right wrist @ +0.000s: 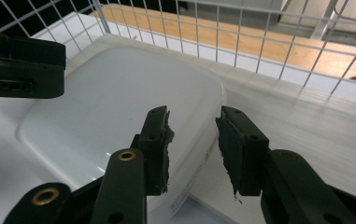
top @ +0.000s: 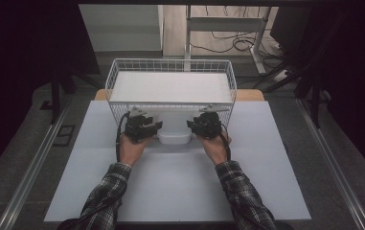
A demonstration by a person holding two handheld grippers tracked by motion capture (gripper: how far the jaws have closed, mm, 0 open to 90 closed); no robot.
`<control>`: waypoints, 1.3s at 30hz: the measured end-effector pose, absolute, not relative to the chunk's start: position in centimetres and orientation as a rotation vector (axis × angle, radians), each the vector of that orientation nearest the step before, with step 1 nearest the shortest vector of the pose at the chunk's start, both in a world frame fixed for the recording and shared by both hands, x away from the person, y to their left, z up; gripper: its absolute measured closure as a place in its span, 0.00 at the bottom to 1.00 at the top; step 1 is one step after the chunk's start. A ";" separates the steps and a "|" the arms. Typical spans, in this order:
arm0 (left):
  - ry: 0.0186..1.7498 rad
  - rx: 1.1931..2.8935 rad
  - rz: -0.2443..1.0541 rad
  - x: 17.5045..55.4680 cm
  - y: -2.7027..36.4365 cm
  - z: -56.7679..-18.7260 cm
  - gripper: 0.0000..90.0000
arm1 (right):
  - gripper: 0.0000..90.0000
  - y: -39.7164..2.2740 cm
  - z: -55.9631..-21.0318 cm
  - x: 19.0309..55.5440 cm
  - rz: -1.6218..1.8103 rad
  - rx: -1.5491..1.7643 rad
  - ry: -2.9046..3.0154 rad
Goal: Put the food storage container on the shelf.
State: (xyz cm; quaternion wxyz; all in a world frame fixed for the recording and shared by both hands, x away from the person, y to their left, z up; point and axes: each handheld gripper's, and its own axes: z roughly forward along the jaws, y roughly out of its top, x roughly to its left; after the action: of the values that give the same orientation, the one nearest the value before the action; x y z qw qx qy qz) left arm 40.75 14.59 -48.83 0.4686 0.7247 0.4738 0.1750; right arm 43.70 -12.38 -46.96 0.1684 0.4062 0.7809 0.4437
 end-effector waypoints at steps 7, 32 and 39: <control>1.105 1.746 0.401 38.8 15.1 -48.3 0.36 | 0.77 -13.2 -46.3 42.7 1.320 1.112 2.222; 0.919 1.811 0.444 28.4 16.5 -50.2 0.05 | 0.97 -12.4 -46.8 37.2 1.353 0.889 2.406; 0.895 1.828 0.432 26.1 16.5 -51.2 0.05 | 0.97 -11.5 -48.1 37.1 1.318 0.880 2.444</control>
State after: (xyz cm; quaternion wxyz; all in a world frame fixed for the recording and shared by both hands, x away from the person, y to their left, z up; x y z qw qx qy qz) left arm 26.14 16.51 -51.24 0.5061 0.7577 0.3711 0.1791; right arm 37.07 -11.54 -48.09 0.1141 0.3000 0.8336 0.4496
